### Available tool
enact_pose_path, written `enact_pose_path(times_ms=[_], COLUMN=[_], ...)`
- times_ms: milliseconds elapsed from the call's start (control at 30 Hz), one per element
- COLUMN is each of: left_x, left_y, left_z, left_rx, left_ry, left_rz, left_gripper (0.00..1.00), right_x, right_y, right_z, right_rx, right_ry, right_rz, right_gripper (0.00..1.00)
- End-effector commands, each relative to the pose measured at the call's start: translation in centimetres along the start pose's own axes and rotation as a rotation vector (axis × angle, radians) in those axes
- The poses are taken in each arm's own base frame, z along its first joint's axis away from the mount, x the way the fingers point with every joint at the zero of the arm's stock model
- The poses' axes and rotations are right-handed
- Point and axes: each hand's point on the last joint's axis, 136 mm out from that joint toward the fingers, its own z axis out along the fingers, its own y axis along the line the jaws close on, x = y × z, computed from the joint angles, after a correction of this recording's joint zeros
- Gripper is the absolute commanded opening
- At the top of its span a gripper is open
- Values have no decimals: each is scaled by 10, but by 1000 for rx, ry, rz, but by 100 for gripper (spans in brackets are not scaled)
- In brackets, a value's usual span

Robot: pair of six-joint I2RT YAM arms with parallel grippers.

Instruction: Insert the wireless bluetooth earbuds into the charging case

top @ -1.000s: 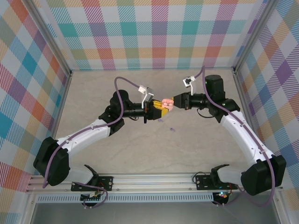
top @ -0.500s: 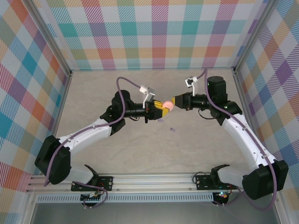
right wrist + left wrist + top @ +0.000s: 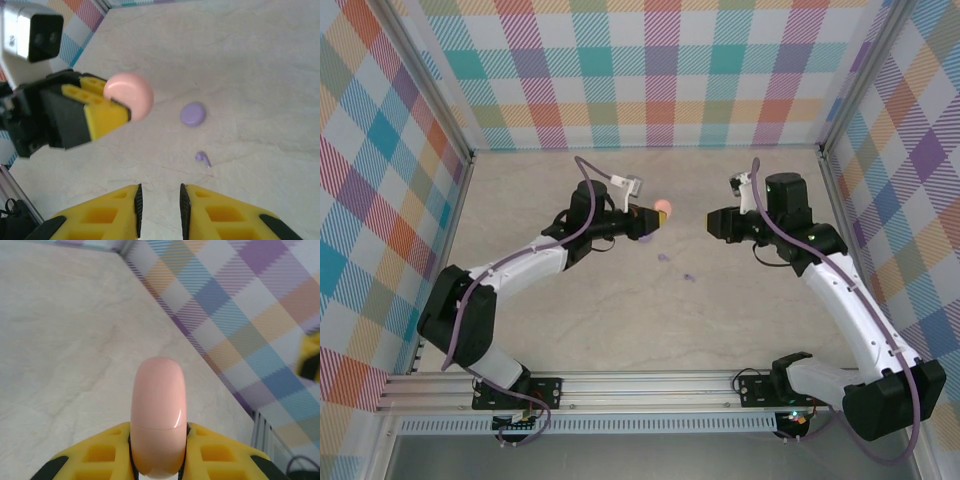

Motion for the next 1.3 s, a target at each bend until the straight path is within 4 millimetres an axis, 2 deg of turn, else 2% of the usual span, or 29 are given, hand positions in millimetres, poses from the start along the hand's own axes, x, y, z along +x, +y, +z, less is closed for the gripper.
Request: enact_pose_path(times_ms=[0, 133, 433, 900, 1200, 1267], left_x=[-6, -1, 10, 24, 45, 49], left_y=[39, 83, 153, 220, 248, 254], left_z=[2, 8, 16, 27, 33, 32], left_rx=[-122, -226, -338, -379, -404, -429], left_ry=[41, 104, 173, 219, 276, 286], left_rz=[-141, -249, -393, -472, -515, -534], left_gripper=[21, 22, 21, 21, 21, 23], right_x=[9, 15, 22, 30, 36, 36], right_y=[-1, -2, -1, -1, -5, -6], right_z=[-6, -6, -9, -6, -4, -3], right_rx=[19, 17, 13, 1, 15, 18], right_ry=[10, 24, 36, 56, 73, 76], right_rz=[-14, 0, 15, 48, 67, 71], right_gripper=[30, 30, 31, 31, 31, 32])
